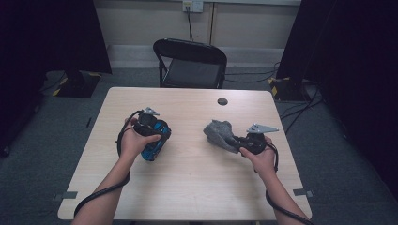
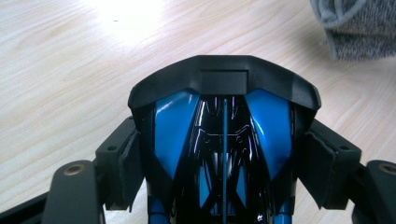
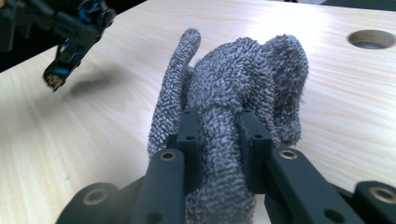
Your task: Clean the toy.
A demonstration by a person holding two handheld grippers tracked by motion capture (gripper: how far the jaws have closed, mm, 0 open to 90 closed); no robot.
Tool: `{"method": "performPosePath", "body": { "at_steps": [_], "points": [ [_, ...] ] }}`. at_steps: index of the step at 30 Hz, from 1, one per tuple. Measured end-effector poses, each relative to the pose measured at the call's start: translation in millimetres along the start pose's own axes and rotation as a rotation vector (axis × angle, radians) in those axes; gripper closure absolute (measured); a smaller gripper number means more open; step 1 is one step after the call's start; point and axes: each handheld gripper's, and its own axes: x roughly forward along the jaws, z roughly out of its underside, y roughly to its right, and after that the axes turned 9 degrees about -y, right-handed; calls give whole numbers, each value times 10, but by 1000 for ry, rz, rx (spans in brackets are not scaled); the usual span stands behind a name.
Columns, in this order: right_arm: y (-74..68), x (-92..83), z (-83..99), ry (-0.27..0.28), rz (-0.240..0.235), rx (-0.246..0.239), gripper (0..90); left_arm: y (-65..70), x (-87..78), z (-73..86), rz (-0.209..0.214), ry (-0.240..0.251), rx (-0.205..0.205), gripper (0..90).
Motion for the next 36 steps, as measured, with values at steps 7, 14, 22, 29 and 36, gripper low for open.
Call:
{"method": "performPosePath", "body": {
  "at_steps": [7, 14, 22, 29, 36],
  "points": [
    [120, 16, 64, -3, 47, 23, 734, 3, 109, 6, 4, -14, -5, 255],
    [226, 33, 143, -11, 74, 37, 726, 37, 237, -27, 4, -36, -4, 255],
    [258, 43, 200, -23, 105, 22, 711, 77, 375, -73, -5, -53, 12, 253],
    [283, 39, 248, -25, 125, 20, 689, 90, 471, -53, -3, -54, 2, 253],
    [304, 36, 275, -24, 149, 25, 614, 81, 576, -25, -10, -75, 2, 252]
  ]
}}
